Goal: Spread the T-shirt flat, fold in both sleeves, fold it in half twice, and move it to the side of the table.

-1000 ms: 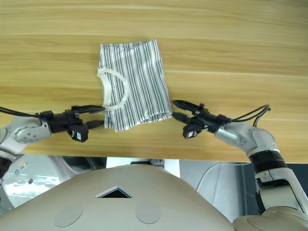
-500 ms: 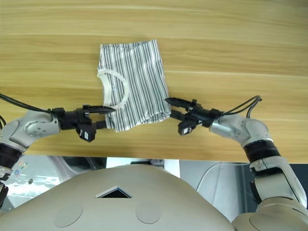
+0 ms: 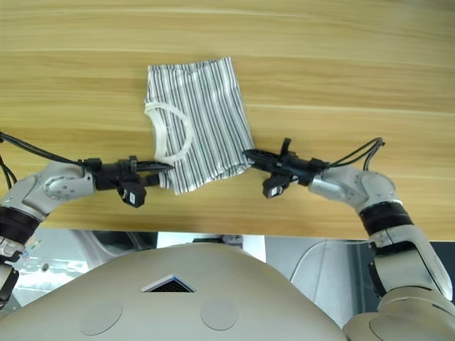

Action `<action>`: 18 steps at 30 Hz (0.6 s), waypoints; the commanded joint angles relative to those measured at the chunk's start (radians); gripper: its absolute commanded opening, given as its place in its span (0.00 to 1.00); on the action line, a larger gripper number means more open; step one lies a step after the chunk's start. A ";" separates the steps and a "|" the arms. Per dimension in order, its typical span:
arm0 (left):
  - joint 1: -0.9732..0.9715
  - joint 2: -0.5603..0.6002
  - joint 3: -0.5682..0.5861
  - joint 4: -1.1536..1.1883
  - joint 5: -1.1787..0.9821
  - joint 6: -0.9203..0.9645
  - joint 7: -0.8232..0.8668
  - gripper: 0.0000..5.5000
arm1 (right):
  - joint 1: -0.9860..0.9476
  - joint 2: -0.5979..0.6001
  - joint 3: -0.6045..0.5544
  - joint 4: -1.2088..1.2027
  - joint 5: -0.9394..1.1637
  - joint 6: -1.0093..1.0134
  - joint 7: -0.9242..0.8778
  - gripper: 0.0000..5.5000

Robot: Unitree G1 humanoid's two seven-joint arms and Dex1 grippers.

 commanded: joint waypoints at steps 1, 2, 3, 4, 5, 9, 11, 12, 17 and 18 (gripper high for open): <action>0.000 0.009 -0.043 0.088 0.105 0.043 -0.052 0.14 | 0.021 -0.028 -0.013 0.004 -0.008 0.016 0.006 0.08; -0.007 0.006 -0.044 0.097 0.105 0.042 -0.051 0.11 | 0.020 -0.028 -0.015 0.001 -0.011 0.017 0.005 0.04; -0.013 0.004 -0.044 0.106 0.106 0.042 -0.049 0.09 | 0.018 -0.028 -0.017 -0.002 -0.014 0.016 0.003 0.03; -0.018 0.002 -0.043 0.112 0.108 0.041 -0.045 0.05 | 0.016 -0.027 -0.018 -0.005 -0.016 0.015 0.003 0.02; -0.021 -0.003 -0.041 0.118 0.102 0.038 -0.039 0.03 | 0.016 -0.027 -0.016 -0.012 -0.016 0.011 0.007 0.02; -0.021 -0.046 -0.037 0.113 0.030 0.021 -0.028 0.01 | 0.046 -0.013 0.004 -0.061 -0.005 0.001 0.036 0.02; -0.012 -0.060 -0.039 0.105 -0.002 0.015 -0.031 0.00 | 0.065 -0.011 0.006 -0.093 0.009 0.001 0.050 0.02; 0.009 -0.049 -0.031 0.085 -0.028 0.011 -0.033 0.00 | 0.085 -0.022 0.003 -0.118 0.032 -0.002 0.068 0.02; 0.216 0.053 0.009 -0.152 -0.197 0.005 -0.042 0.00 | 0.270 -0.144 0.039 -0.331 0.293 0.034 0.259 0.02; 0.264 0.069 0.016 -0.205 -0.225 0.014 -0.039 0.00 | 0.303 -0.160 0.043 -0.372 0.337 0.051 0.291 0.02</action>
